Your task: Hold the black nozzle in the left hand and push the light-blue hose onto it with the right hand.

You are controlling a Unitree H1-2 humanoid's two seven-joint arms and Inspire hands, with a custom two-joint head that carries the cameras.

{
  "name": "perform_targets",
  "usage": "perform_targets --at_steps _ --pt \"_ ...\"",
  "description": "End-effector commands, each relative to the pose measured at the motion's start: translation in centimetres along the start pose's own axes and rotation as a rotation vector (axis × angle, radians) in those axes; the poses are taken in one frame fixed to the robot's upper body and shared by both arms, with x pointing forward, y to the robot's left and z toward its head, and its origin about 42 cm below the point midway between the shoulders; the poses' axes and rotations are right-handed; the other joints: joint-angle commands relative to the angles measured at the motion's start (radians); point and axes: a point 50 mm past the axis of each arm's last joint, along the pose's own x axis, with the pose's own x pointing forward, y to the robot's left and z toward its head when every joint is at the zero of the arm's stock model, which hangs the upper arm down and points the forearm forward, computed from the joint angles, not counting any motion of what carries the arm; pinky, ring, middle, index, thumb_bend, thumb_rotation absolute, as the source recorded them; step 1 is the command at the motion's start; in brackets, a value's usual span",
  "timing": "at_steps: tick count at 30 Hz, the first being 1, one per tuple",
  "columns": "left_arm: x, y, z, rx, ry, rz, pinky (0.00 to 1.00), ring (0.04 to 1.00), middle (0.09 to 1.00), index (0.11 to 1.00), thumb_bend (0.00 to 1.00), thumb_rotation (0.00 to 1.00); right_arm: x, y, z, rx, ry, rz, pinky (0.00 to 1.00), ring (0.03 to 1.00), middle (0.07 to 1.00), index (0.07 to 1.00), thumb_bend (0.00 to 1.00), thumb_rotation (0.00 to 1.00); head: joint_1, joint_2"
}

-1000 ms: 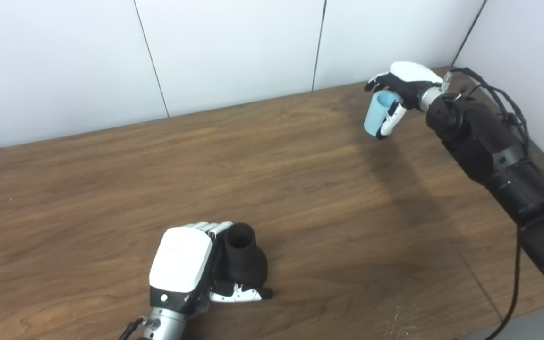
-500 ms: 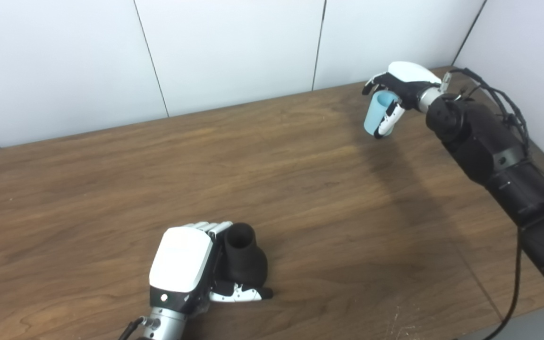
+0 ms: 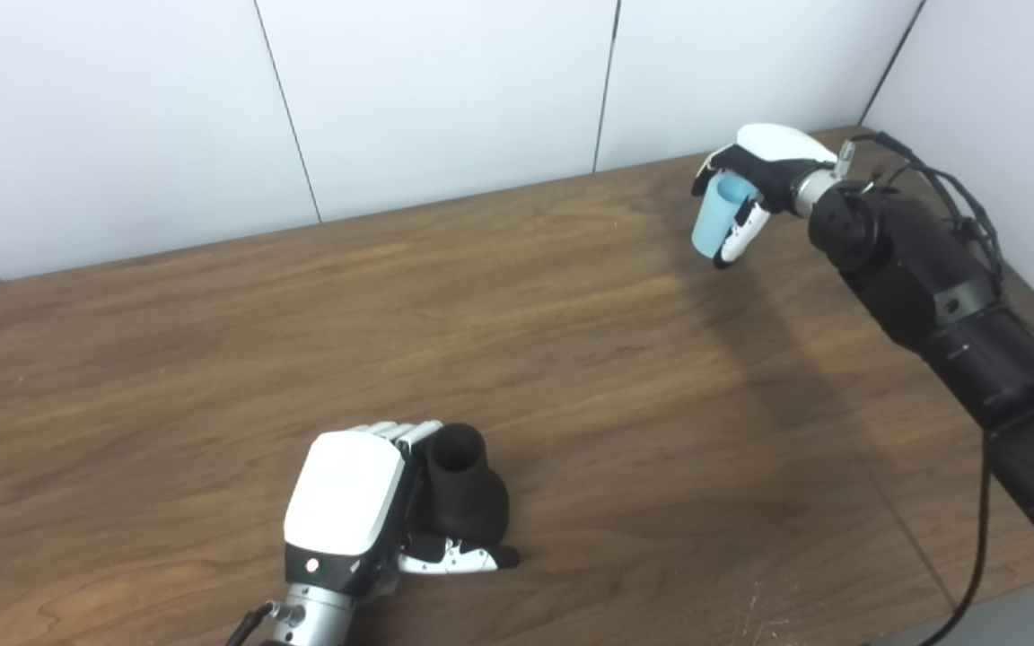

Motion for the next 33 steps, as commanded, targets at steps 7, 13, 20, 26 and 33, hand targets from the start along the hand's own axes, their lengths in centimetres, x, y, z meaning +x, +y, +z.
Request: perform_targets --at_steps 7,13,20,26,33 --pt "-0.5 -0.8 -0.2 0.015 0.016 -0.049 0.43 0.496 0.409 0.507 0.52 0.00 -0.1 -3.9 0.1 -0.010 -0.031 -0.181 0.36 0.398 0.465 0.518 0.57 0.01 0.002 0.001" --pt "-0.5 -0.8 -0.1 0.014 0.016 -0.045 0.43 0.493 0.406 0.508 0.52 0.00 -0.1 -3.9 0.0 -0.009 -0.029 -0.226 0.44 0.396 0.429 0.531 0.52 0.00 0.002 0.003" --pt "-0.3 -1.0 -0.1 0.009 0.021 -0.045 0.43 0.496 0.409 0.508 0.52 0.00 -0.7 -4.5 0.1 0.005 -0.068 -0.271 0.40 0.361 0.488 0.557 0.51 0.00 0.001 -0.001" --pt "-0.3 -1.1 0.0 0.009 0.020 -0.044 0.44 0.501 0.411 0.508 0.52 0.00 -1.4 -5.0 0.8 -0.014 -0.117 -0.300 0.34 0.364 0.495 0.562 0.51 0.00 0.010 -0.005" --pt "-0.3 -1.1 0.3 0.009 0.020 -0.043 0.43 0.500 0.410 0.507 0.52 0.00 -4.0 -6.7 4.0 -0.010 -0.227 -0.363 0.30 0.349 0.483 0.567 0.50 0.00 0.045 -0.002"
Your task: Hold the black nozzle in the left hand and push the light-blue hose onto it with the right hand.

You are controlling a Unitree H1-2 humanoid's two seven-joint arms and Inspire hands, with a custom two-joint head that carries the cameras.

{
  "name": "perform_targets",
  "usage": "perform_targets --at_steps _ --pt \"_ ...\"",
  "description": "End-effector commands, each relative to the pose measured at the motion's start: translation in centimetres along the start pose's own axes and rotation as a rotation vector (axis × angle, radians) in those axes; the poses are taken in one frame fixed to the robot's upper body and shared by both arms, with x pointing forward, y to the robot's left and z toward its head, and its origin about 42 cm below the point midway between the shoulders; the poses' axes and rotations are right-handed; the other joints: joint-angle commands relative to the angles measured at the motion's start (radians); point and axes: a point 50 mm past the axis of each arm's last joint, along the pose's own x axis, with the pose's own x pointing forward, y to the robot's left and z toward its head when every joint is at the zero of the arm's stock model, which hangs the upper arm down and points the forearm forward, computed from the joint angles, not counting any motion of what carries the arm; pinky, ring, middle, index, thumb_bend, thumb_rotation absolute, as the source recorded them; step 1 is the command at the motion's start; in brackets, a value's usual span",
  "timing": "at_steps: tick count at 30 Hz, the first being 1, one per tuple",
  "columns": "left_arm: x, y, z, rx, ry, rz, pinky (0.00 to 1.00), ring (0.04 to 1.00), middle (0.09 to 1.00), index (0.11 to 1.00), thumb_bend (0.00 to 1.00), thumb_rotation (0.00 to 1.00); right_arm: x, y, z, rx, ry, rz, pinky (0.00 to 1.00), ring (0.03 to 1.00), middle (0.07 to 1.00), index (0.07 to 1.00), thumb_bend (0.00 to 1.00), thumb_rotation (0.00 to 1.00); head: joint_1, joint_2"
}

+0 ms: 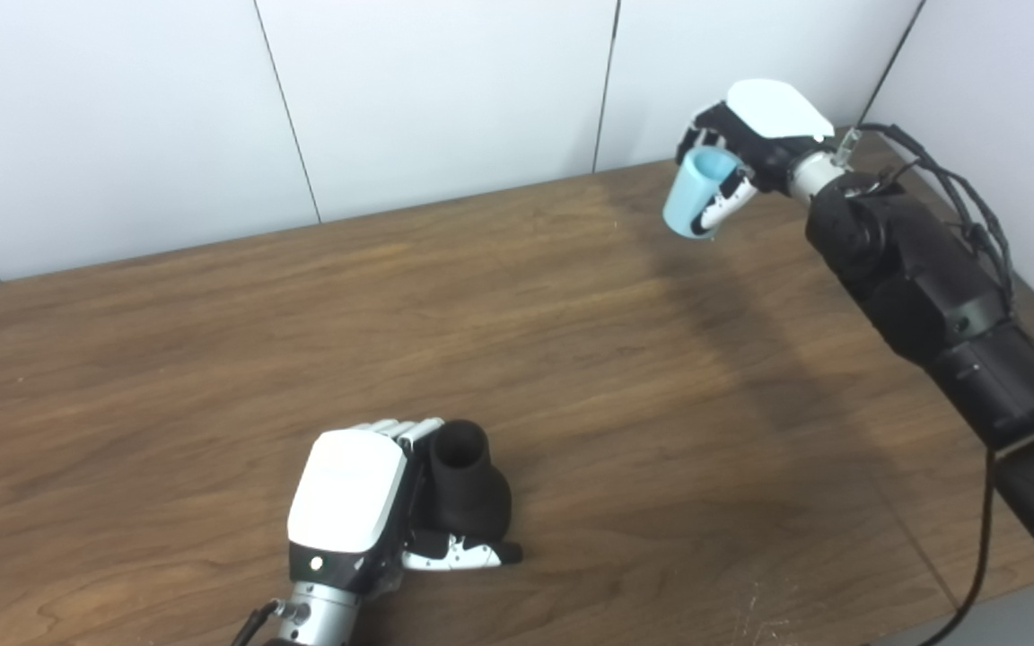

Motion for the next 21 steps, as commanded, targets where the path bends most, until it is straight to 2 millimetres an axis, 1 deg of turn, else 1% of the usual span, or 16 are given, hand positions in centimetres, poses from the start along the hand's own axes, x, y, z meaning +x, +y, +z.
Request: perform_targets --at_steps 1,2,6,7,8,10,12,14,18,21 --pt "-0.6 -0.9 0.0 0.018 0.006 -0.046 0.43 0.498 0.410 0.507 0.52 0.00 0.0 -4.3 1.4 -0.026 -0.067 -0.111 0.29 0.344 0.479 0.567 0.50 0.00 0.006 0.004" --pt "-0.5 -0.9 0.0 0.017 0.005 -0.043 0.42 0.497 0.409 0.506 0.52 0.00 -0.3 -4.6 2.1 -0.031 -0.093 -0.116 0.31 0.342 0.477 0.564 0.51 0.00 0.006 0.004" --pt "-0.3 -1.2 0.3 0.020 0.005 -0.043 0.42 0.498 0.407 0.506 0.52 0.00 -1.9 -5.7 5.2 -0.023 -0.168 -0.124 0.36 0.358 0.479 0.552 0.51 0.00 0.057 0.008" --pt "-0.2 -1.3 0.4 0.021 0.006 -0.045 0.43 0.501 0.408 0.507 0.52 0.00 -2.4 -5.9 5.8 -0.021 -0.182 -0.122 0.38 0.366 0.481 0.546 0.51 0.00 0.079 0.008" --pt "-0.2 -1.3 0.5 0.022 0.007 -0.046 0.43 0.502 0.409 0.507 0.52 0.00 -2.9 -6.0 6.3 -0.020 -0.193 -0.120 0.40 0.375 0.487 0.538 0.51 0.00 0.079 0.008" --pt "-0.1 -1.5 0.6 0.015 0.011 -0.044 0.43 0.502 0.410 0.506 0.52 0.00 -3.9 -5.9 7.3 -0.005 -0.214 -0.119 0.42 0.380 0.493 0.532 0.51 0.00 0.111 0.010" --pt "-0.1 -1.7 0.8 0.009 0.017 -0.043 0.44 0.510 0.418 0.504 0.52 0.00 -4.8 -5.7 7.7 0.018 -0.229 -0.117 0.41 0.383 0.500 0.529 0.51 0.00 0.128 0.012" --pt "-0.1 -1.8 1.1 0.014 0.019 -0.044 0.44 0.514 0.419 0.505 0.52 0.00 -5.6 -5.4 7.9 0.035 -0.243 -0.111 0.43 0.395 0.499 0.526 0.52 0.00 0.145 0.013" --pt "0.1 -1.9 1.7 0.017 0.020 -0.051 0.45 0.515 0.415 0.509 0.52 0.00 -8.2 -4.4 8.6 0.086 -0.316 -0.095 0.43 0.400 0.502 0.523 0.52 0.00 0.184 0.020" --pt "0.2 -1.9 2.1 0.016 0.020 -0.052 0.45 0.514 0.418 0.511 0.52 0.00 -9.7 -4.0 9.3 0.117 -0.340 -0.088 0.37 0.380 0.498 0.531 0.51 0.00 0.204 0.025"
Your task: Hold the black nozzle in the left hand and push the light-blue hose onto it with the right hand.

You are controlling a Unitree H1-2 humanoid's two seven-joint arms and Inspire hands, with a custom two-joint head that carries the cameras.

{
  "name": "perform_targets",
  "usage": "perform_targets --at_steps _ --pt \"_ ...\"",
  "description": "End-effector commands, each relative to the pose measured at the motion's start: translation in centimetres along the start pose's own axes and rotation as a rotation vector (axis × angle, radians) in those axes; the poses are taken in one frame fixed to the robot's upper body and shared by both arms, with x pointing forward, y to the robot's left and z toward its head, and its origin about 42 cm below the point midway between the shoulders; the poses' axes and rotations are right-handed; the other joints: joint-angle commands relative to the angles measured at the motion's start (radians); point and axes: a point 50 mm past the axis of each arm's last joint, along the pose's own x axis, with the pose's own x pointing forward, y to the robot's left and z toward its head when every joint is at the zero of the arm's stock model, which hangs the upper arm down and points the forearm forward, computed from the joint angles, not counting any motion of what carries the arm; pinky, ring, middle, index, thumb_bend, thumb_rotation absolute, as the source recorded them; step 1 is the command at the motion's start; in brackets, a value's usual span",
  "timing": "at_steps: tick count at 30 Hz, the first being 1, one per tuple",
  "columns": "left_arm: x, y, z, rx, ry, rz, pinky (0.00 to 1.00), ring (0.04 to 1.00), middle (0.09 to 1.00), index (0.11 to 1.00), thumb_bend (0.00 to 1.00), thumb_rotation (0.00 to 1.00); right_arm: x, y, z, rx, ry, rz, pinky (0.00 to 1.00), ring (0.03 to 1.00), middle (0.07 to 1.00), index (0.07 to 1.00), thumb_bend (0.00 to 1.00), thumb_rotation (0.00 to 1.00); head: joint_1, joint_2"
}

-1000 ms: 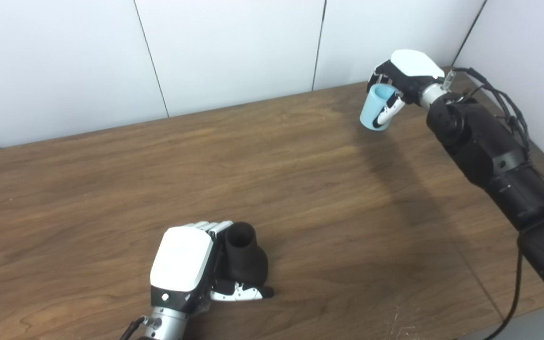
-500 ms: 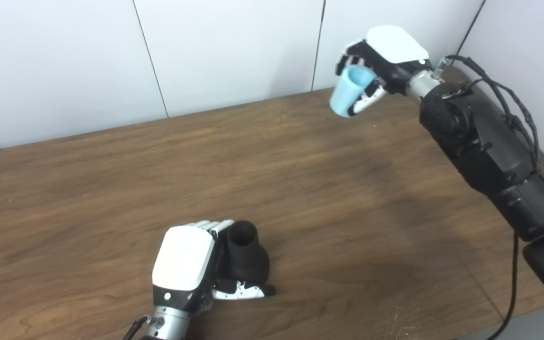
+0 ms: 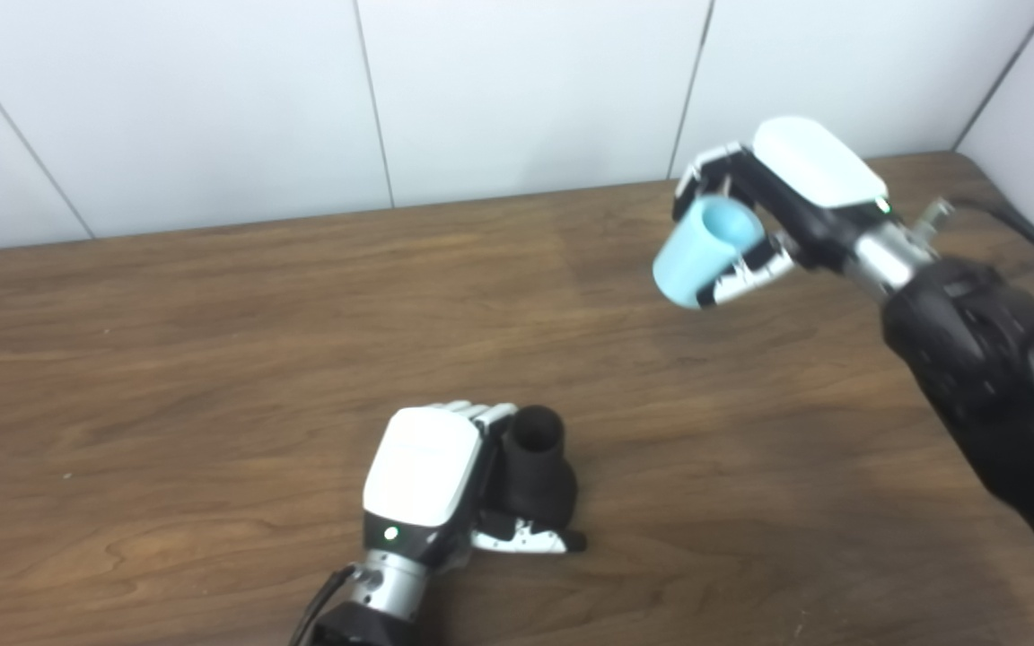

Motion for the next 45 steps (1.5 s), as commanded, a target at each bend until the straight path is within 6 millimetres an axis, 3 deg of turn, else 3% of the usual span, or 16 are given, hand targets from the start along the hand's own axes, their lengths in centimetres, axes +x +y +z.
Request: perform_targets --at_steps 1,6,18,21,32,45 --pt "-0.6 -1.0 0.2 0.023 0.007 -0.059 0.45 0.514 0.419 0.511 0.52 0.00 -0.3 -1.9 1.1 -0.010 -0.071 -0.071 0.34 0.370 0.493 0.536 0.51 0.00 0.016 0.006" --pt "-0.4 -1.1 0.8 0.024 0.009 -0.056 0.45 0.508 0.421 0.509 0.52 0.00 -1.9 -1.7 2.9 0.056 -0.120 -0.040 0.36 0.389 0.514 0.503 0.52 0.00 0.040 0.012" --pt "-0.2 -1.1 1.4 0.027 0.011 -0.051 0.45 0.504 0.415 0.505 0.52 0.00 -4.6 -3.0 6.2 0.152 -0.218 -0.060 0.28 0.350 0.478 0.542 0.51 0.00 0.071 0.022" --pt "-0.2 -1.1 1.5 0.026 0.010 -0.049 0.44 0.498 0.409 0.506 0.52 0.00 -5.1 -3.4 6.8 0.177 -0.240 -0.064 0.30 0.367 0.495 0.536 0.51 0.00 0.080 0.027" --pt "0.1 -1.1 1.8 0.019 0.006 -0.052 0.44 0.501 0.408 0.504 0.52 0.00 -5.7 -4.6 7.9 0.227 -0.229 -0.020 0.30 0.375 0.505 0.522 0.51 0.00 0.101 0.035" --pt "0.2 -1.0 1.9 0.030 0.006 -0.046 0.43 0.498 0.407 0.503 0.52 0.00 -5.5 -2.9 8.3 0.253 -0.228 0.003 0.34 0.392 0.517 0.492 0.52 0.00 0.110 0.045"
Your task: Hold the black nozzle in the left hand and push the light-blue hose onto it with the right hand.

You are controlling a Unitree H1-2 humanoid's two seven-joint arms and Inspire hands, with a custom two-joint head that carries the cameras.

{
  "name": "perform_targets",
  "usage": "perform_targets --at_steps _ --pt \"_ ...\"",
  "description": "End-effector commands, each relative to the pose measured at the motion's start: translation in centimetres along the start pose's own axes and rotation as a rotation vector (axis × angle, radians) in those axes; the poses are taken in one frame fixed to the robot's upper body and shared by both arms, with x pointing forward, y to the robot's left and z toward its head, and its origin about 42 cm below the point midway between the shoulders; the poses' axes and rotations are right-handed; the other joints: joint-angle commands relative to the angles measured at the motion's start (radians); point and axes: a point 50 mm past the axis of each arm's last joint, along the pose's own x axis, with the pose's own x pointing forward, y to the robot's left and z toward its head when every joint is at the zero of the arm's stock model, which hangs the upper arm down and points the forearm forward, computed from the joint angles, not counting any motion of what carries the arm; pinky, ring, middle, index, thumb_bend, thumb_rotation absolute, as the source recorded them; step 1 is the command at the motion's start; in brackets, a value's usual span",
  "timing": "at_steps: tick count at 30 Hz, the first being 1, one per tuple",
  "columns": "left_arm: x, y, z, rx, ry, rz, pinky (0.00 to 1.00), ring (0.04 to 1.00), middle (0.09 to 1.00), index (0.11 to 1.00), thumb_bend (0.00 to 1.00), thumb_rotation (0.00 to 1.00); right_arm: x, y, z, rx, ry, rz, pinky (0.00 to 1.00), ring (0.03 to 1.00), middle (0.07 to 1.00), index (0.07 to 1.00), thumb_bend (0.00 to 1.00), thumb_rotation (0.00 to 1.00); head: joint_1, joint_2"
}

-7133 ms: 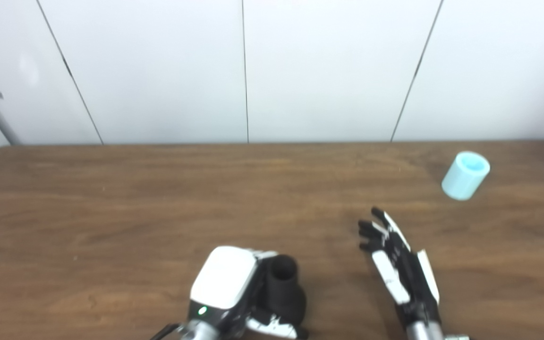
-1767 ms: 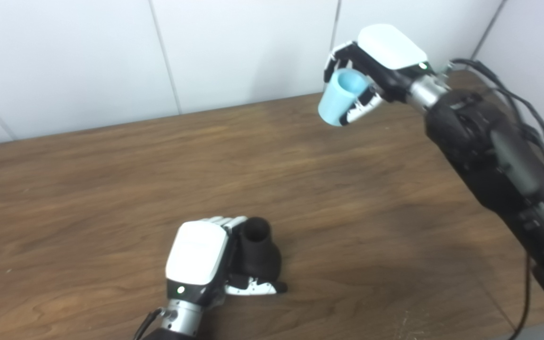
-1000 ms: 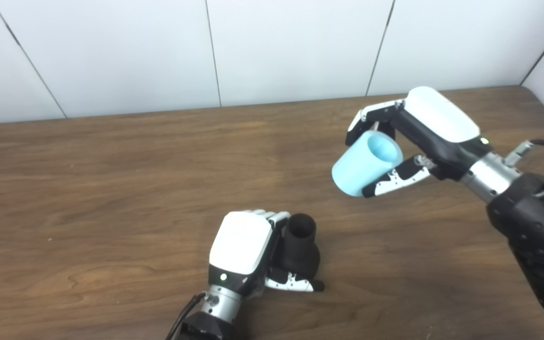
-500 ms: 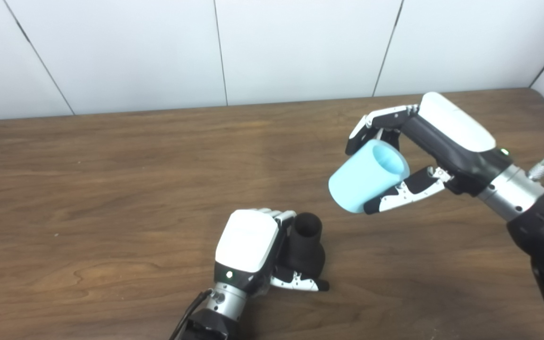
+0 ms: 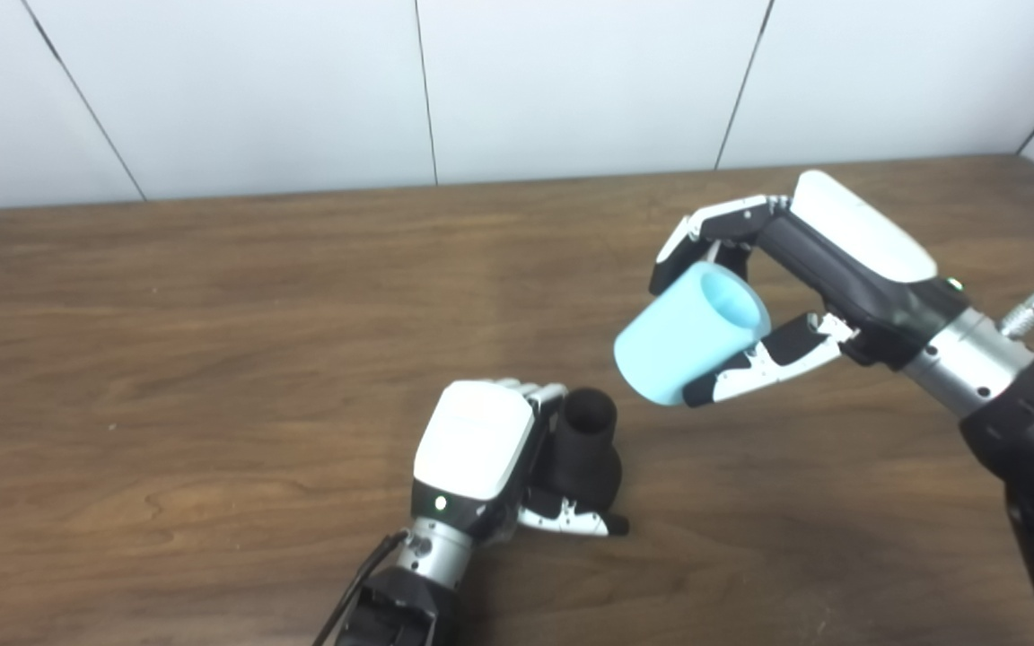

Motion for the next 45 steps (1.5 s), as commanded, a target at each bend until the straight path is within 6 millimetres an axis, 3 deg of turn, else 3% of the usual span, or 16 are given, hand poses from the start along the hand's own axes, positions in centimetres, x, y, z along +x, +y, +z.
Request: perform_targets --at_steps 1,12,29,37,45 --pt "-0.3 -0.9 0.7 0.010 0.001 -0.038 0.43 0.497 0.407 0.503 0.52 0.00 0.1 -0.7 0.4 -0.055 -0.040 -0.047 0.34 0.394 0.520 0.487 0.52 0.00 0.008 0.000" --pt "-0.3 -0.9 0.7 0.014 0.001 -0.042 0.44 0.501 0.408 0.505 0.52 0.00 0.5 0.6 0.4 -0.039 -0.055 -0.032 0.37 0.403 0.518 0.481 0.52 0.00 0.013 0.000" --pt "-0.3 -1.0 0.6 0.013 -0.001 -0.042 0.43 0.497 0.405 0.503 0.52 0.00 0.9 1.8 0.9 0.005 -0.093 -0.027 0.33 0.381 0.507 0.504 0.52 0.00 0.014 -0.003" --pt "-0.2 -1.0 0.5 0.007 -0.001 -0.037 0.43 0.488 0.403 0.502 0.52 0.00 0.9 2.7 0.8 0.023 -0.073 -0.002 0.27 0.340 0.460 0.546 0.51 0.00 0.010 0.001" --pt "-0.2 -0.8 0.6 0.015 -0.001 -0.045 0.44 0.504 0.411 0.501 0.52 0.00 0.9 3.4 0.5 -0.024 -0.067 0.025 0.33 0.354 0.471 0.545 0.51 0.00 0.007 0.009"
